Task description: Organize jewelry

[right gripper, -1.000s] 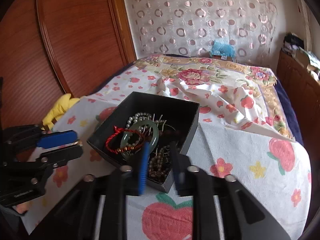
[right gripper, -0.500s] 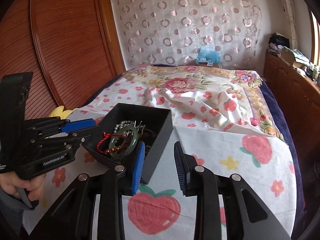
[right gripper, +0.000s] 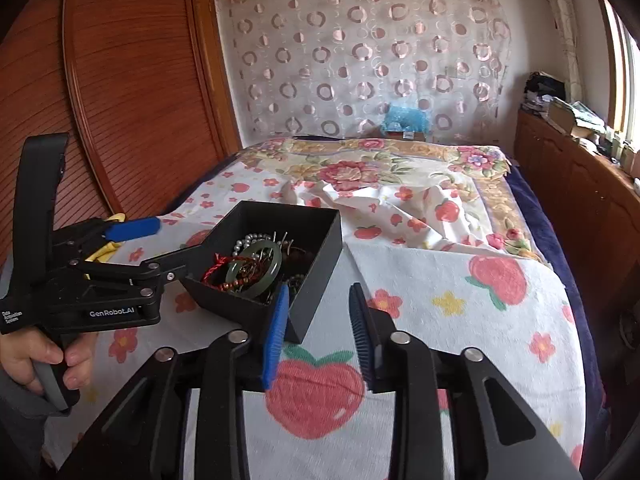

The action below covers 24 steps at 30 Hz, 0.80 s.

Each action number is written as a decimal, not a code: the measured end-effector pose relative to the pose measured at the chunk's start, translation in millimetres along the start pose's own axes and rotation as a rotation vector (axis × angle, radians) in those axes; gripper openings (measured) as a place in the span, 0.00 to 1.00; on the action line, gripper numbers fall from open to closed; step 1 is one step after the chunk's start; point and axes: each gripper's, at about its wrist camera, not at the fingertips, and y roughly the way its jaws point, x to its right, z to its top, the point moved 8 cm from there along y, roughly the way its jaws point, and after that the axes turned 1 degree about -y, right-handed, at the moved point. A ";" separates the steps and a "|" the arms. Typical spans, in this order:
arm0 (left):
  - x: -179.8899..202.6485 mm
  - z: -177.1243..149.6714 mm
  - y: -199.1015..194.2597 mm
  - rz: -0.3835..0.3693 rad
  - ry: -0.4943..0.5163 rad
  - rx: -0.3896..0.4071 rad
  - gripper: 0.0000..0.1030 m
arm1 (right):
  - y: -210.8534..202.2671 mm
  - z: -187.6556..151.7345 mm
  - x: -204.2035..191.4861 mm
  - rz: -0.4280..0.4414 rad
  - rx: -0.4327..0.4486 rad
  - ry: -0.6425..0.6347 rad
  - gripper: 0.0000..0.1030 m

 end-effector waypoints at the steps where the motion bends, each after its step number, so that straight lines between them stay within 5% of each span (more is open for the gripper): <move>1: -0.6 -1.8 -2.8 0.004 -0.005 0.004 0.89 | -1.8 -1.2 -0.7 -0.007 0.006 0.004 0.48; 8: -7.7 -15.7 -25.3 0.012 -0.031 0.025 0.93 | -11.5 -9.6 -2.2 -0.063 0.029 0.016 0.84; 12: -11.7 -29.9 -40.2 0.033 -0.044 0.019 0.93 | -26.1 -9.6 -6.2 -0.084 0.059 0.021 0.96; 24: -16.1 -49.6 -102.0 0.072 -0.072 0.068 0.93 | -79.2 -8.0 -21.8 -0.107 0.154 0.031 0.98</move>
